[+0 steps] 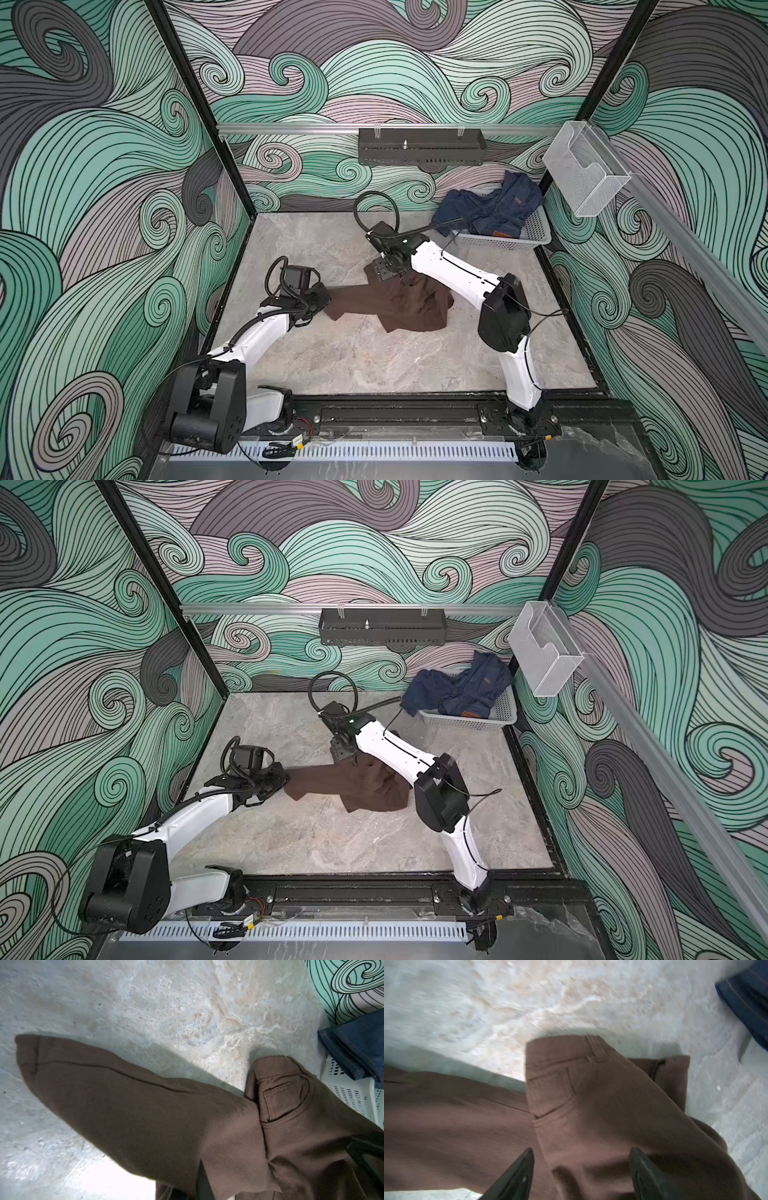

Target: Fold and stack the trousers

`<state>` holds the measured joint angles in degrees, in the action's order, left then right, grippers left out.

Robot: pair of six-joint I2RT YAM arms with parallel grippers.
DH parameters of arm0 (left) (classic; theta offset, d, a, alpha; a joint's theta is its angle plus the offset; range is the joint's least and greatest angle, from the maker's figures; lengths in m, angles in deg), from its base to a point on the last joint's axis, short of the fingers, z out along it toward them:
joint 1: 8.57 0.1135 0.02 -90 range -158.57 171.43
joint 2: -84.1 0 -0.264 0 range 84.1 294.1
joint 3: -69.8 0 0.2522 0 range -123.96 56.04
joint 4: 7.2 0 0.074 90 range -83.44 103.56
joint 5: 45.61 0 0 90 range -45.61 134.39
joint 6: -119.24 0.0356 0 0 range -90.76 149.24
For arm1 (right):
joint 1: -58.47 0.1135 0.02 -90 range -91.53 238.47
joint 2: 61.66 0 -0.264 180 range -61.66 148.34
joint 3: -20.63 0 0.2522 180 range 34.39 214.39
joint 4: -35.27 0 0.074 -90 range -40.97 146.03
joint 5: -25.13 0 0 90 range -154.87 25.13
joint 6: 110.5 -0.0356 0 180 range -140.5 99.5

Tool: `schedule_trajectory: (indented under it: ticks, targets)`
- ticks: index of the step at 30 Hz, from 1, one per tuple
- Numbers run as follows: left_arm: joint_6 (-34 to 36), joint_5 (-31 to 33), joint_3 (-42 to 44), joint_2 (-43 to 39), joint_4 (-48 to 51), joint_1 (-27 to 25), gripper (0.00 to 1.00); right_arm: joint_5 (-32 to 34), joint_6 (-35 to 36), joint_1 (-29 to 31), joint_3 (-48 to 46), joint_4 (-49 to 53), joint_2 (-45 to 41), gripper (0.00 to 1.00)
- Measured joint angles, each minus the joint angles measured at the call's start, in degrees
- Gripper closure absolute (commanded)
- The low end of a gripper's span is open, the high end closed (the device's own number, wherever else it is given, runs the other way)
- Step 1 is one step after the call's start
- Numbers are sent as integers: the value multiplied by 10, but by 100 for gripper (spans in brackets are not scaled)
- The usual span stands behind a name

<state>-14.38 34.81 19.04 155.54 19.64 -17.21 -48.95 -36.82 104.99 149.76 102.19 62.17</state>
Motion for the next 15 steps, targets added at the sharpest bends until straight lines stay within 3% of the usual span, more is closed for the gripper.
schedule_trajectory:
  ticks: [4,8,12,15]
  targets:
    - [4,-1,6,-17,9,7,100,-6,4,18,49,13,48,48]
    - [7,-1,7,-29,18,15,100,-16,7,23,68,26,98,47]
    - [7,-1,8,-37,24,19,100,-23,10,22,81,37,139,27]
    - [7,-2,8,-43,28,19,100,-24,11,22,104,47,159,23]
